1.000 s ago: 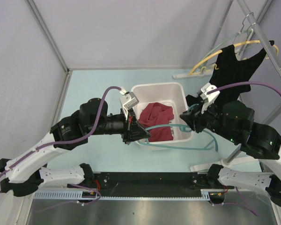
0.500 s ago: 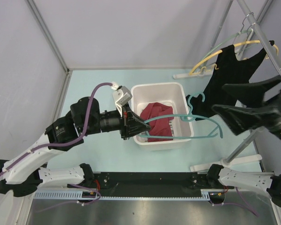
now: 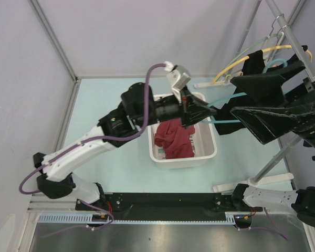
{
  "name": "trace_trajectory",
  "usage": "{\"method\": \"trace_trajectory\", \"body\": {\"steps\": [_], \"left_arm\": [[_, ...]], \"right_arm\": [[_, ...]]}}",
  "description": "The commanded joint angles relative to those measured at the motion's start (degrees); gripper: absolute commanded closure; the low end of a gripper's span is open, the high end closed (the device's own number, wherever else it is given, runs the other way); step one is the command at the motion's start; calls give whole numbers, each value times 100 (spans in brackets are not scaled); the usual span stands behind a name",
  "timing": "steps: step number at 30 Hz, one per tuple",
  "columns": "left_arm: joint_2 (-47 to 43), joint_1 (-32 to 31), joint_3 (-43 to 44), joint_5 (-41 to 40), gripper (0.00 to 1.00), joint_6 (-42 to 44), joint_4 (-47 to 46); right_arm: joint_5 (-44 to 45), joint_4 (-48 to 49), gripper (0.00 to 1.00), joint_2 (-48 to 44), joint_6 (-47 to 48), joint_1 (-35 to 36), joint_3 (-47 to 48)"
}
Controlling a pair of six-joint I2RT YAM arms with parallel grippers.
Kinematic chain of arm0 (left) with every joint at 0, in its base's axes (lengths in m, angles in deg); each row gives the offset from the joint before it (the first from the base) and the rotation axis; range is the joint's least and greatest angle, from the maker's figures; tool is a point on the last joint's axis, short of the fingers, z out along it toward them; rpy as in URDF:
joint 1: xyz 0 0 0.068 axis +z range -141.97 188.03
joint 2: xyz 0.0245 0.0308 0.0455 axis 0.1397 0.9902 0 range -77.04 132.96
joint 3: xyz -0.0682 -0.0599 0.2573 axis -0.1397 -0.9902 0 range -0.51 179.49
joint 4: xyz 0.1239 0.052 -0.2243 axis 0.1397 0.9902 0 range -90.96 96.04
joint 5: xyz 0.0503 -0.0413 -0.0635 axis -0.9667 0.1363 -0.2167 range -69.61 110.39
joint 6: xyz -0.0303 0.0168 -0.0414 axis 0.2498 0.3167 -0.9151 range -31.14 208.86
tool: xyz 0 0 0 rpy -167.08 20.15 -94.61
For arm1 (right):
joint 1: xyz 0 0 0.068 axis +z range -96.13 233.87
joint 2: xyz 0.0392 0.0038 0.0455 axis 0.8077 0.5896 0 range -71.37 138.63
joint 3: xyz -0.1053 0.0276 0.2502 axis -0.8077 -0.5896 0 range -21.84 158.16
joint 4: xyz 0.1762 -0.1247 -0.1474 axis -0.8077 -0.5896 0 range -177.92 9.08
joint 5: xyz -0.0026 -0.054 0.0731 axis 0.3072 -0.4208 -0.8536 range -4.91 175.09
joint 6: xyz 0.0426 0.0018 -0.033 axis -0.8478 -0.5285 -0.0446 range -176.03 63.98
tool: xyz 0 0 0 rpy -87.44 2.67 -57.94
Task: Remove the tank top from the hanger
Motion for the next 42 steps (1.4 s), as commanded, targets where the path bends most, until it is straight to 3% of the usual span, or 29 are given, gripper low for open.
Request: {"method": "trace_trajectory", "body": {"steps": [1,7,13,20,26,27,28,31,35,37,42], "left_arm": [[841,-327,1342,-176,100,452,-489],[1975,-669,2610,-914,100,883,38],[2511,-872,2910,-976,100,1094,82],[2635,-1012,2788,-1126,100,1217,188],[2460,-1013,2244,-1081,99,1095,223],[2373,-1021,2034,-1090,94,1077,214],[2311,-1013,1928,-1117,77,1059,188],[2074,-1013,1471,-1117,49,858,-22],[1529,-1013,654,-1266,29,585,-654],[1214,-1013,284,-1310,17,593,-735],[536,-1004,-436,-1600,3,699,-735]], "right_arm": [[-424,765,2,-2,-404,-48,143],[-179,634,2,-221,-413,-162,55],[59,388,2,-353,-325,-242,99],[401,98,2,-485,-220,-268,134],[1059,98,2,-740,-184,-268,-594],[1096,45,2,-792,-167,-268,-839],[1348,-42,2,-784,-89,-268,-911],[2228,-762,2,-749,78,-268,-991],[3606,-1527,2,-836,18,-259,-1087],[3741,-1774,1,-933,-35,-259,-1158],[3803,-2046,1,-1039,-281,-259,-1431]]}}
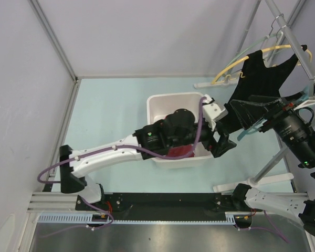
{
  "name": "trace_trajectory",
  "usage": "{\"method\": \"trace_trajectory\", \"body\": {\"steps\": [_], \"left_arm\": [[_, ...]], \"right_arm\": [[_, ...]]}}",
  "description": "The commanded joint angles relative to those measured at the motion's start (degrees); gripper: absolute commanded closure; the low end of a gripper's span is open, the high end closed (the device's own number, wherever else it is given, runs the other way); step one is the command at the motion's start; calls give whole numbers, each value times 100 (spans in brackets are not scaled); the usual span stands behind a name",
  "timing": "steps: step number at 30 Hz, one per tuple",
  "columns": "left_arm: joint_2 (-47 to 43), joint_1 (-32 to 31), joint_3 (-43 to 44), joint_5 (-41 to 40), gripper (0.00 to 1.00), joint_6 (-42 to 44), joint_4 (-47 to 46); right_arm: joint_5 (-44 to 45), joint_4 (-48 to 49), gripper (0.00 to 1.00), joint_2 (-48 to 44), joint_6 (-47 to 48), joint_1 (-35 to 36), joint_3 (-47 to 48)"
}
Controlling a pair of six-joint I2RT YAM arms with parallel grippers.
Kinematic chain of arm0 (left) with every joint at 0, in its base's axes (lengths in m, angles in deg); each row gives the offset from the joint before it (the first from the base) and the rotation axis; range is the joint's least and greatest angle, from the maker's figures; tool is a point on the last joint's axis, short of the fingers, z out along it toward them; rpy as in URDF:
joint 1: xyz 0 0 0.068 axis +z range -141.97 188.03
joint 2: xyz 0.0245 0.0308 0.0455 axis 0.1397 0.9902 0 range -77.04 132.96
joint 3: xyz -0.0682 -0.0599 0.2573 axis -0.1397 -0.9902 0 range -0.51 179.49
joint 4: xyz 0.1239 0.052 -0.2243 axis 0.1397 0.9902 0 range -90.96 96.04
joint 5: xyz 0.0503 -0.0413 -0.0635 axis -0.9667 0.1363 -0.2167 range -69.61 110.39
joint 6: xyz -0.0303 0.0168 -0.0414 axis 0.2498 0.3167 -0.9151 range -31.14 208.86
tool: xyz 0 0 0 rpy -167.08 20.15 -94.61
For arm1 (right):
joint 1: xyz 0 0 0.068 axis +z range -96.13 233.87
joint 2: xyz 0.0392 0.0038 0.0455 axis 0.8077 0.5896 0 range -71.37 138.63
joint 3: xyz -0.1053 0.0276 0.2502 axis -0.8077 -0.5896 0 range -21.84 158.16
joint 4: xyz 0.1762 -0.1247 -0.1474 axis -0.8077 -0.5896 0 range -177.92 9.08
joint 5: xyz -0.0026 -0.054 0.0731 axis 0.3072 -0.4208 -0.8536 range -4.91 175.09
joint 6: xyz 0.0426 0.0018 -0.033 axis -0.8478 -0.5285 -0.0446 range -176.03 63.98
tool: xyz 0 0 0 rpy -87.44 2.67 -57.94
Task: Remove the tank top from the hanger
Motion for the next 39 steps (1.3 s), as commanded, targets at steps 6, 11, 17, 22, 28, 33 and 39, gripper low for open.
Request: {"method": "trace_trajectory", "body": {"steps": [6,11,17,22,28,33,39], "left_arm": [[-1891,-5,-1108,-532,1,-158,-226],[-3050,-5,-1848,-944,1,-325,80],[-4764,-5,-2823,-1034,1,-598,407],[-5687,-5,-3580,-1192,0,-765,283],[-5838,-5,-3572,-1183,0,-493,432],[-5759,-5,-3545,-1122,1,-474,477],[-5716,4,-3905,-1007,1,-572,117]], "right_arm": [[1005,-878,1,116,-260,-6,100],[1383,-1211,3,633,12,-6,539],[1753,-1827,2,1917,127,-85,1585],[1814,-1845,3,3127,101,-767,2454],[1806,-1731,7,3930,-75,-1630,3281],[1709,-1687,13,4063,-154,-2456,3221],[1832,-1125,27,3467,-304,-2677,2141]]}}
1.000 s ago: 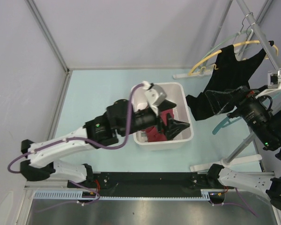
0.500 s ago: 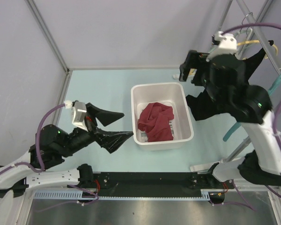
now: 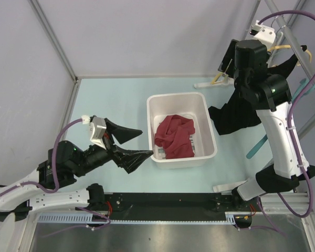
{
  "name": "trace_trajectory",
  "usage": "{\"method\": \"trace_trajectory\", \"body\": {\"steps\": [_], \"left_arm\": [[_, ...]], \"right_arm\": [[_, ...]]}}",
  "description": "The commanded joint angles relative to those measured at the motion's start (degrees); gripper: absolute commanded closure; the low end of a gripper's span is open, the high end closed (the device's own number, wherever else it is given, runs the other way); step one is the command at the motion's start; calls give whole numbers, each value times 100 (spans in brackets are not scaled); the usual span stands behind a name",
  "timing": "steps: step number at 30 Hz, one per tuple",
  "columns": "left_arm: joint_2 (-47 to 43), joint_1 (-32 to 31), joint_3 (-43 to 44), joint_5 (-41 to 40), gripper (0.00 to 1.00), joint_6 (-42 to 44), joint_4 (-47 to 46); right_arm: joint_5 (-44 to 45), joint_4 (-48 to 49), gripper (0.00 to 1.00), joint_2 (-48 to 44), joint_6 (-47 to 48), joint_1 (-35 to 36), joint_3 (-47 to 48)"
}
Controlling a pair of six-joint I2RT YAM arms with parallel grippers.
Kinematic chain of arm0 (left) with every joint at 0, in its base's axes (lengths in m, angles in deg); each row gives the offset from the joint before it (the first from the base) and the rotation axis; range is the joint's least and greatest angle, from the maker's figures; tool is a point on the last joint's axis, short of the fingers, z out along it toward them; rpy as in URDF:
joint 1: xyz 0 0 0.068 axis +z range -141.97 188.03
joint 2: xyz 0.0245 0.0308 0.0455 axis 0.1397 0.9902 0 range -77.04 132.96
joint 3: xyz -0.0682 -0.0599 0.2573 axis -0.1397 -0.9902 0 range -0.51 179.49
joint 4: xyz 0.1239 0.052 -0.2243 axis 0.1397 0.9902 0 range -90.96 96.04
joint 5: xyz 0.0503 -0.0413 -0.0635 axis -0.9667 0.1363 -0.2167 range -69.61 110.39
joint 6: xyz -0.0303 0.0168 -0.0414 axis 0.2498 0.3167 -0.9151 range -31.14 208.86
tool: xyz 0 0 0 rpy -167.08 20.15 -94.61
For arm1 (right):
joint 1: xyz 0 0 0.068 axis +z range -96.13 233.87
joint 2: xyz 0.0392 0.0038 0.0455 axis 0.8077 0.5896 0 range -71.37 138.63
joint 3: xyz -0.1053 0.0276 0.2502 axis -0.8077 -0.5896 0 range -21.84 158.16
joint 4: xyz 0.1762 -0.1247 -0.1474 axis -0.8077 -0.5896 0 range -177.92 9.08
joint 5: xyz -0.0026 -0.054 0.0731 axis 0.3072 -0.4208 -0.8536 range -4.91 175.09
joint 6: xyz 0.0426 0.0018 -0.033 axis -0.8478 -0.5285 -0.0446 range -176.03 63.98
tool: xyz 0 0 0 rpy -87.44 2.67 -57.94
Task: Remove the tank top from the hanger
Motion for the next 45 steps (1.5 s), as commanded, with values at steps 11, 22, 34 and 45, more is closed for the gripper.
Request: {"method": "trace_trajectory", "body": {"steps": [11,22,34,45], "left_arm": [[674,2,119,196,0,124,-196],[753,2,164,178,1,142,-29],[850,10,445,29,1,581,182],[833,10,471,29,1,678,314]], "right_arm": [[-92,1613,42,-939,-98,-582,-1562],[-225,1763,43,-992,-388,-600,-1492],[30,1763,54,-438,-467,-696,-1263],[66,1851,68,-649,-625,-907,-1782]]}}
